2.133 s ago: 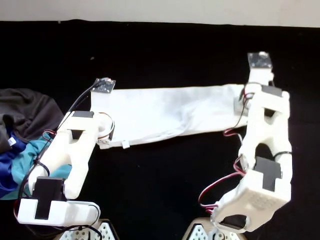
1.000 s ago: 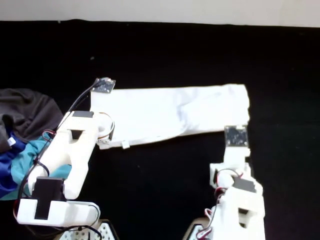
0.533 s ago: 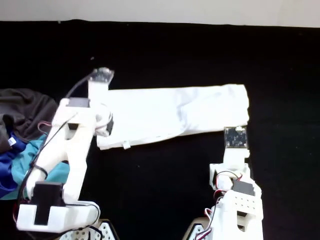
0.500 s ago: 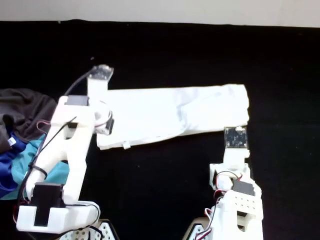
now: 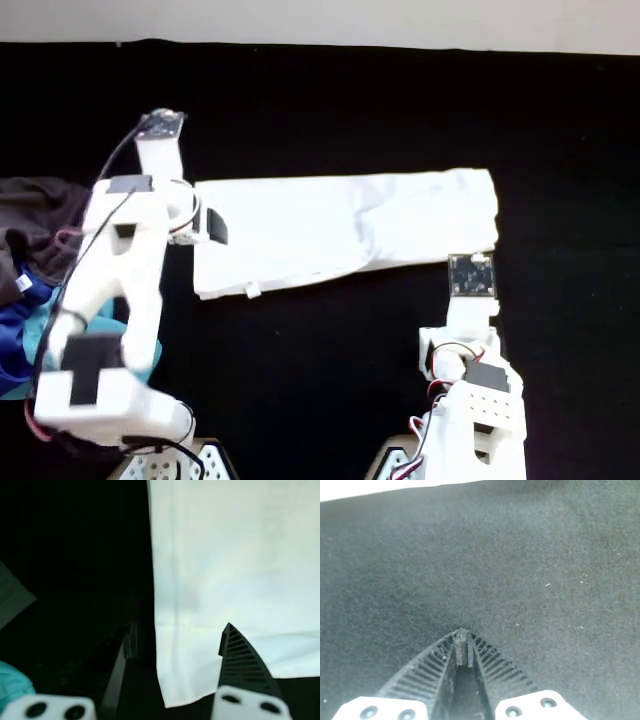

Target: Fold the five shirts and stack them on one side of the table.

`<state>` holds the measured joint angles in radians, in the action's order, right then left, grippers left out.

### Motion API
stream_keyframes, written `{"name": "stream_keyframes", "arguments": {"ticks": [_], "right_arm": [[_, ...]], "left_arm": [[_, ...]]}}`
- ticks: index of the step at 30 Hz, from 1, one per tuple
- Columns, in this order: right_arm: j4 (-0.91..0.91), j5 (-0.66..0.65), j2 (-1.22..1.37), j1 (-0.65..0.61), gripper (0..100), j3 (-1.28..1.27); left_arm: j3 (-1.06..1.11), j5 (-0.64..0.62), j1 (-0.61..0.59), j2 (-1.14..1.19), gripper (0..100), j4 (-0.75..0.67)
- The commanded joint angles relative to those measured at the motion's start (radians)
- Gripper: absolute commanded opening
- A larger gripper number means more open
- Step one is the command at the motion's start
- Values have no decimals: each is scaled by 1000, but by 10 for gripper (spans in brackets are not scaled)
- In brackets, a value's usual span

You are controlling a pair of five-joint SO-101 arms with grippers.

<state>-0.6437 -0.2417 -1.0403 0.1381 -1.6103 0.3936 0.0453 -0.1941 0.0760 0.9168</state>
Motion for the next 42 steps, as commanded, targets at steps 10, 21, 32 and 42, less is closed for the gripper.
{"name": "stream_keyframes", "arguments": {"ticks": [10,21,32,42], "right_arm": [[18,3,-5,-4,7,-10],[19,5,-7,-4,7,-10],[19,6,-7,-2,7,-10],[19,8,-7,-2,7,-10]], "left_arm": [[-361,-6,41,358,266,222],[-628,-2,-47,503,9,416],[-947,114,-111,509,8,715],[-1133,81,208,507,8,847]]}}
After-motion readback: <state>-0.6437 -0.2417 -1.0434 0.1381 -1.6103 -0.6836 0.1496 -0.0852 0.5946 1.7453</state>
